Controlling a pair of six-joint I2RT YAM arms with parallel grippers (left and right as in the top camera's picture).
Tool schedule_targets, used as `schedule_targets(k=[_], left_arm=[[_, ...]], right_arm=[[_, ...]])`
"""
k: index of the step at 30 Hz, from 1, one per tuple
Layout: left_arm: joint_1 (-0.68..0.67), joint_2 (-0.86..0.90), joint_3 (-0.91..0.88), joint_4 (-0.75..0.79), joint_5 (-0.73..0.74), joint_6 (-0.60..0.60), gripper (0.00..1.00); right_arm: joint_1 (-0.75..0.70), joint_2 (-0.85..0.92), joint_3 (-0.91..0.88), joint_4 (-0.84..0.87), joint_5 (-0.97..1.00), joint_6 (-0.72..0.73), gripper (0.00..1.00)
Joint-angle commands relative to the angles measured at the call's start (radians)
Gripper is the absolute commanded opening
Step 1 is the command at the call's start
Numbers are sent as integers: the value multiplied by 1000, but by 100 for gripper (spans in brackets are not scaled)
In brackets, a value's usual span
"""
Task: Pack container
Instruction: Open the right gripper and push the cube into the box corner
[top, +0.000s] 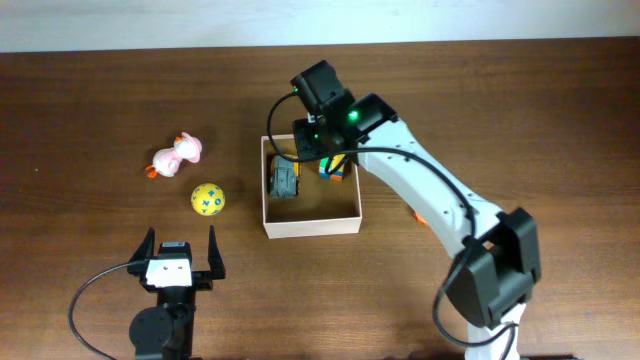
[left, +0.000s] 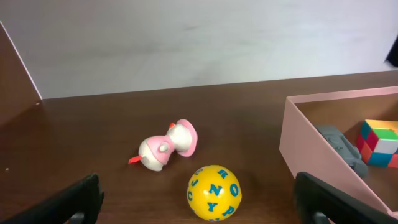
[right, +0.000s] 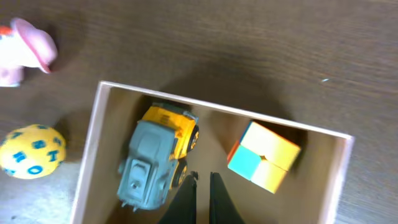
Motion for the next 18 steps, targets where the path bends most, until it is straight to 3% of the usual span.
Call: schedule_targets(k=[1,18], left_arm=[[4,-8,-3,-5,7,16,99],[4,-8,-3,-5,7,16,99]], right_arm=[[16,69,-19,25,-13,-6,4],[26,184,-19,72,-5,-6,4]])
